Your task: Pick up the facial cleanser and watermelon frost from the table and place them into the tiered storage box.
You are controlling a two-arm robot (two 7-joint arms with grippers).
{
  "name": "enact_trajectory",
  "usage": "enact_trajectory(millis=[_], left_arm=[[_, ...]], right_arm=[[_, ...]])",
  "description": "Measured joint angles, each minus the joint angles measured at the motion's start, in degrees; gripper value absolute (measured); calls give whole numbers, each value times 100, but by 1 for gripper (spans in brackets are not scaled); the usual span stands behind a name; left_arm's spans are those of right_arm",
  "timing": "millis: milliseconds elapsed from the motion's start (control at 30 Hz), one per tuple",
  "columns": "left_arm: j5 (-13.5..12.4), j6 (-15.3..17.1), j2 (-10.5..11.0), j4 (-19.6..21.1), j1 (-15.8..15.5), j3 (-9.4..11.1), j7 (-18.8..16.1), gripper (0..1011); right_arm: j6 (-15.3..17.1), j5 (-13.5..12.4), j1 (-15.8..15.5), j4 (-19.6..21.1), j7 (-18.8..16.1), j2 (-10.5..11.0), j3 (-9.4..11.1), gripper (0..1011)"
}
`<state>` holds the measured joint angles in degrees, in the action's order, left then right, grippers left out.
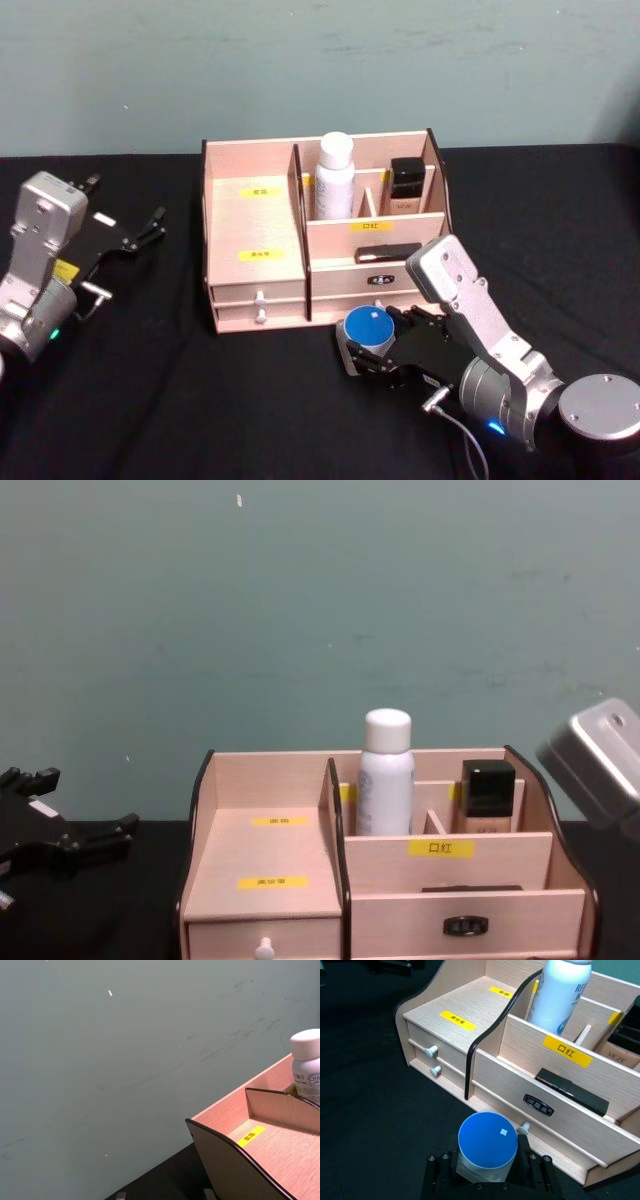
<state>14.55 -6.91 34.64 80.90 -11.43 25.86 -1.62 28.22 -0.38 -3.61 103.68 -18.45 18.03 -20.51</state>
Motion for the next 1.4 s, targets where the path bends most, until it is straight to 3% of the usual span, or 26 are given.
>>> enact_trajectory(millis=[667, 1067, 1233, 1400], left_arm=[[0, 0, 0, 0, 0, 0, 0, 1001], [0, 0, 0, 0, 0, 0, 0, 1001], [0, 0, 0, 0, 0, 0, 0, 1001], [0, 0, 0, 0, 0, 0, 0, 1001]], right_arm=[[-92, -59, -55, 68, -98, 39, 59, 708], [-104, -264, -213, 855, -411, 339, 2, 708], [-3, -273, -27, 1015, -401, 311, -138, 708], [166, -198, 351, 897, -286, 73, -288, 708]])
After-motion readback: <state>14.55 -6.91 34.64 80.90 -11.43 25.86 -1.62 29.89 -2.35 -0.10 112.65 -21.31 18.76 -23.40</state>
